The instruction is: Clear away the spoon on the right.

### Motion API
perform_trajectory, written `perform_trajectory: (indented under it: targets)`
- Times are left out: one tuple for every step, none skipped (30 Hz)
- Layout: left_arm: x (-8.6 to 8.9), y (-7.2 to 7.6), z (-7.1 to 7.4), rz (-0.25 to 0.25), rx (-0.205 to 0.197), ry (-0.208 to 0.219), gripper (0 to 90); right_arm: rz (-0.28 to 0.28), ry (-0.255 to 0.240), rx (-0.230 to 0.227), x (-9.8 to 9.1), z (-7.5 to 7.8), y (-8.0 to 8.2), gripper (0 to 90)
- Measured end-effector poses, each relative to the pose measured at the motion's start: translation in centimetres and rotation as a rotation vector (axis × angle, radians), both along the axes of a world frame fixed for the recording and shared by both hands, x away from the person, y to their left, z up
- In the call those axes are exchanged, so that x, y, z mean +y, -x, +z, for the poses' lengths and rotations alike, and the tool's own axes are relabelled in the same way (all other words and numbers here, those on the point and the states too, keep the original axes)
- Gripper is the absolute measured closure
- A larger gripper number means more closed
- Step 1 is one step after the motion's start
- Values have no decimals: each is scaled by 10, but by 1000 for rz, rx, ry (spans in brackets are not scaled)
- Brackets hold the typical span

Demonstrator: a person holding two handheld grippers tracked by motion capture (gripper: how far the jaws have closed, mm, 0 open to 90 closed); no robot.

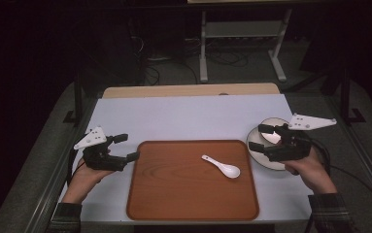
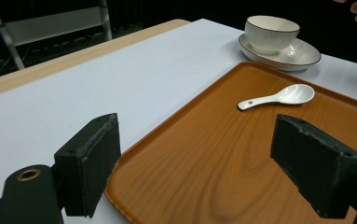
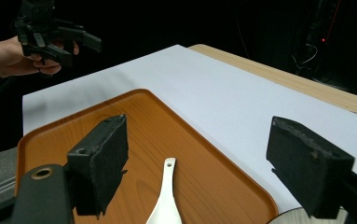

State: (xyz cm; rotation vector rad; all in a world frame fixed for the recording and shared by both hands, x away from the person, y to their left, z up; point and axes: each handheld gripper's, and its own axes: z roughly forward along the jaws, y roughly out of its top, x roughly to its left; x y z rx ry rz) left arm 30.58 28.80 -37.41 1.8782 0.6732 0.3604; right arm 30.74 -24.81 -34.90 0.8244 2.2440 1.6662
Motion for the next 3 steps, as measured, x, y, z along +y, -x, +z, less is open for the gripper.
perform_trajectory:
  targets:
    - [0, 0, 0, -1, -1, 0, 153, 0, 0, -1, 0, 0, 0, 204]
    - [0, 0, 0, -1, 0, -1, 153, -1, 2, -1, -1, 0, 0, 204]
    - [-1, 0, 0, -1, 0, -1, 153, -1, 1, -1, -1, 0, 0, 204]
